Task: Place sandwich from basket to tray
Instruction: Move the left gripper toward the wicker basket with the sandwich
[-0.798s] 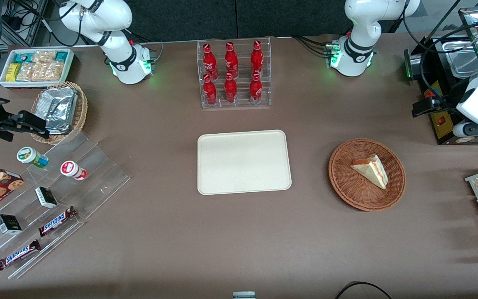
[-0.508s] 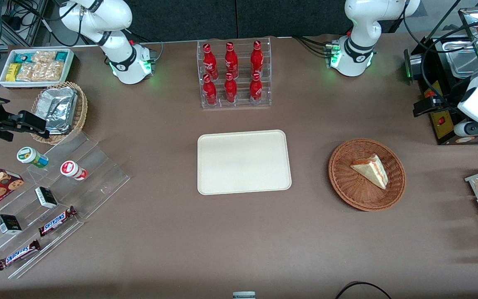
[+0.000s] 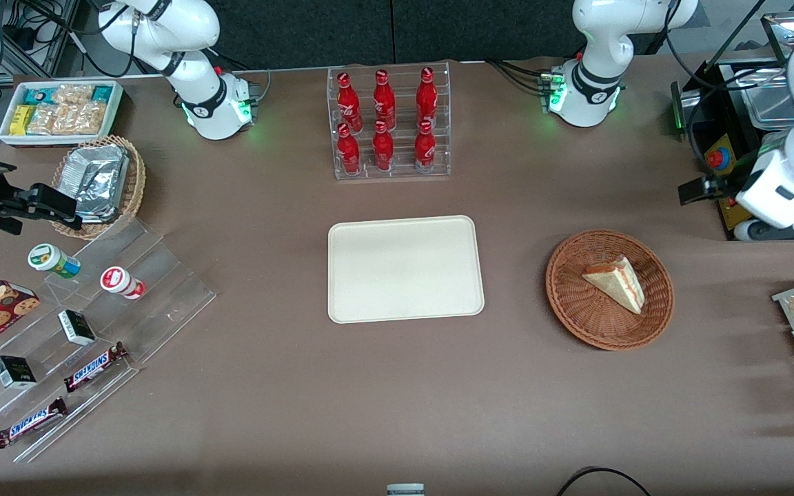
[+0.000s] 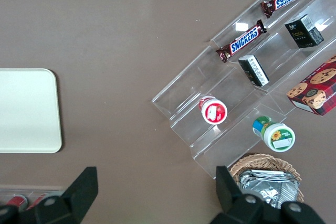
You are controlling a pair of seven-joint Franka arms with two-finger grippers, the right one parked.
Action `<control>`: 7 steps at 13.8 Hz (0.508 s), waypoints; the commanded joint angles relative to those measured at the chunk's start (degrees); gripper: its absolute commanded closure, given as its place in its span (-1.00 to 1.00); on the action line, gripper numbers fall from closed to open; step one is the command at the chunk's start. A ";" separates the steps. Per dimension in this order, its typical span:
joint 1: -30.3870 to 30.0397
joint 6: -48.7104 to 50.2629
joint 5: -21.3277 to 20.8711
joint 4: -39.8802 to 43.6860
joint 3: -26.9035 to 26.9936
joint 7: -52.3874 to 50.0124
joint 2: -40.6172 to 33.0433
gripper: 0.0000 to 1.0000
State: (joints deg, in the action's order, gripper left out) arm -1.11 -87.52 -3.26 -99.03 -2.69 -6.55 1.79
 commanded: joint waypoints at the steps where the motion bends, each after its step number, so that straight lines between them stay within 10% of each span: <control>1: 0.23 -6.84 -0.52 -5.10 -0.21 -5.28 0.06 -1.00; 7: 0.93 -26.53 0.01 -18.46 -2.14 -19.87 3.22 -1.00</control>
State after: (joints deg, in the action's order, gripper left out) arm -0.62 -108.82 -3.19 -114.41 -3.91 -20.40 4.27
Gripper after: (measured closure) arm 0.000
